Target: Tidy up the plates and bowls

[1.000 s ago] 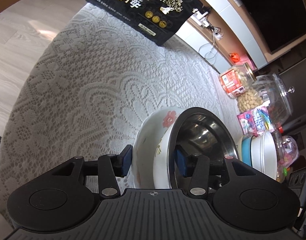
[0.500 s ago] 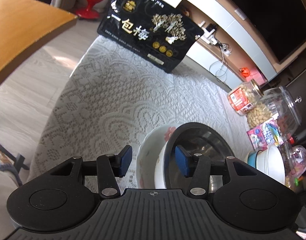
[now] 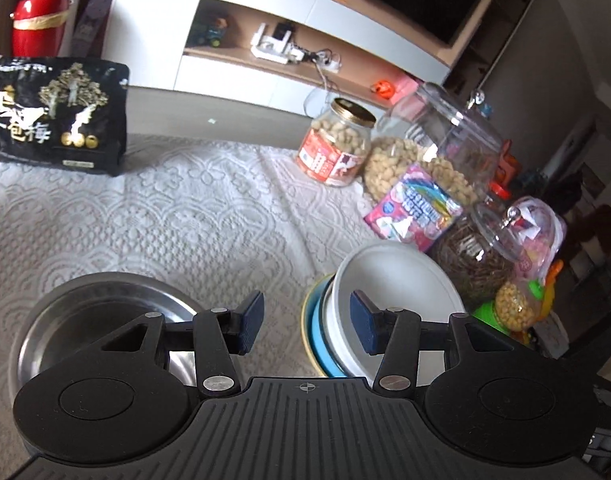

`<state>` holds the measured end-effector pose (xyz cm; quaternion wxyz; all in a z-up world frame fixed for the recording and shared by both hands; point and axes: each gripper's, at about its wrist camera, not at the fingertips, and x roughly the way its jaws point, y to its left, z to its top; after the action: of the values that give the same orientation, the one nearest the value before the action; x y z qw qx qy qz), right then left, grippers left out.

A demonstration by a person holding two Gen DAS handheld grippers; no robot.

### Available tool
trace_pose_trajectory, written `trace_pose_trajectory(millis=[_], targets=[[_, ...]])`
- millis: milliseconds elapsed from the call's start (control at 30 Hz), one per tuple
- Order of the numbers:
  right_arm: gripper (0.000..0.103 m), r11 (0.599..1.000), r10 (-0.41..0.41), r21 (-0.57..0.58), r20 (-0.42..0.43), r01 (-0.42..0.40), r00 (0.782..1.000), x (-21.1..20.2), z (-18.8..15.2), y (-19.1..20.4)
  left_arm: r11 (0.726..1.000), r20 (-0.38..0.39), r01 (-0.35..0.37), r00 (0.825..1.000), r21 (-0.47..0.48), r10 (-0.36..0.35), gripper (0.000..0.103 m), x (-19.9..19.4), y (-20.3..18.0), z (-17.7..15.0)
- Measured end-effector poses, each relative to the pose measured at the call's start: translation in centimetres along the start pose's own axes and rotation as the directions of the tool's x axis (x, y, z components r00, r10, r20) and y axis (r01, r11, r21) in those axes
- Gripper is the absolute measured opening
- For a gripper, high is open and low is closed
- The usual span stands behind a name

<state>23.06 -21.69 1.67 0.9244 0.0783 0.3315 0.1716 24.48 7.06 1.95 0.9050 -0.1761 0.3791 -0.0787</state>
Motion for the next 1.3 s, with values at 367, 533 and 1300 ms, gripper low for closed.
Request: trace_pose_trajectory(millis=[367,533,1300], targets=[[0.071,0.980,0.085,0.198,-0.249,-0.035,0.965,10.5,2.4,-4.5,0.992,-0.264,-0.095,0.958,0.086,0.115,0.052,9.8,-1.3,2.1],[0.070,0.955,0.172,0.285,-0.316,-0.079,0.933,14.0,1.4,-5.6,0.987,-0.336,-0.090,0.933,0.135,0.131,0.052,11.0,-1.6,2.4],[0.050,0.937,0.242,0.319,-0.305,-0.141,0.921,15.5,-0.4,-6.0,0.969,-0.523,-0.113,0.825,0.219,0.214,0.043,15.1,-4.2,3.1]])
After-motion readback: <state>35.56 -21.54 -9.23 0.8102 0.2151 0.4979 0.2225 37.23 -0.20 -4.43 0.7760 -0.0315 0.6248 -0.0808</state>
